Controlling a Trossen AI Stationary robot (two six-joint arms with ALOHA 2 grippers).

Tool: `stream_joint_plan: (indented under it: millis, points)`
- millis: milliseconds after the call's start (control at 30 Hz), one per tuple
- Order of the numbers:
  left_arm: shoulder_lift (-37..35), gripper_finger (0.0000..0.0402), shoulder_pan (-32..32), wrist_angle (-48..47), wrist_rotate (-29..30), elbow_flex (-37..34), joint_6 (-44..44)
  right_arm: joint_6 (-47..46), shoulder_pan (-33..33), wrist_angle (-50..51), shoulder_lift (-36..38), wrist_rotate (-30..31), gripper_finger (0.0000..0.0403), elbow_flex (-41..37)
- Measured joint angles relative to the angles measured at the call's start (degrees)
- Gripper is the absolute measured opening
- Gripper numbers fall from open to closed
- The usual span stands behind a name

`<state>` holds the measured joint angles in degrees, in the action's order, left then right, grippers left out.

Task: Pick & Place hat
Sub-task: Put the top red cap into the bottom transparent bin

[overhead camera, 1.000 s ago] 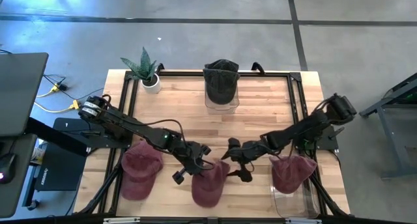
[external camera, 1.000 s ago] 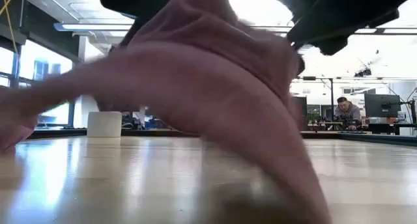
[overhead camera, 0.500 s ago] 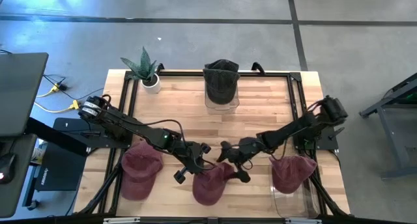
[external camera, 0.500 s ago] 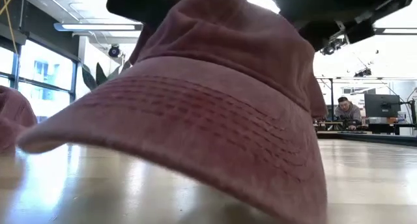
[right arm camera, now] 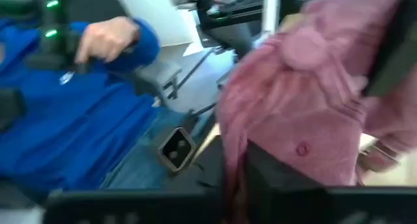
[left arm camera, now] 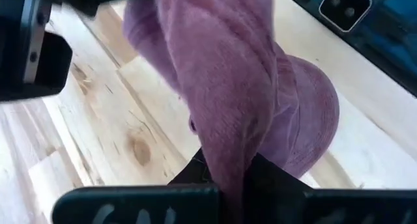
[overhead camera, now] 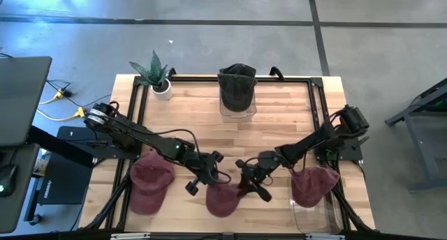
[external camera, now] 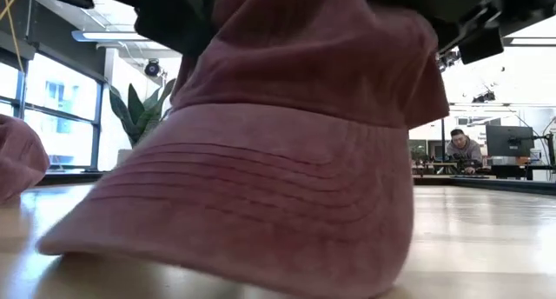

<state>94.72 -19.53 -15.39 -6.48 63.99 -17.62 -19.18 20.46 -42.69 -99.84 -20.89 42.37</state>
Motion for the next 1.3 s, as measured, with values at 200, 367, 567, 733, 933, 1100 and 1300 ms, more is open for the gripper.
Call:
stream_joint_plan:
  millis: [200,367,567,733,933,1100,1300]
  points:
    - [0.1,0.0000,0.0,1.5,-2.7,0.1,0.3,4.5,2.2,-2.8,2.7,-11.6,0.0028,0.0]
    - [0.0,0.0000,0.0,4.9,-7.6,0.1,-2.1,6.3,2.4,-3.3,2.7,-14.6,0.0007,0.0]
    - [0.0,0.0000,0.0,8.8,-7.9,-0.1,-3.2,5.0,1.8,-1.0,2.8,-10.3,0.0018,0.0]
    - [0.0,0.0000,0.0,8.9,-6.7,-0.1,-3.1,5.9,0.8,2.4,2.8,-9.5,0.0050,0.0]
    - [0.0,0.0000,0.0,6.5,2.1,-0.1,-1.3,8.7,0.5,8.7,2.8,2.3,0.0161,0.0]
    - [0.0,0.0000,0.0,4.4,10.1,-0.1,-0.3,8.7,0.6,8.6,1.7,8.2,0.0256,0.0]
    - [0.0,0.0000,0.0,4.8,17.7,0.0,1.0,8.2,0.6,2.8,0.3,5.6,0.0281,0.0]
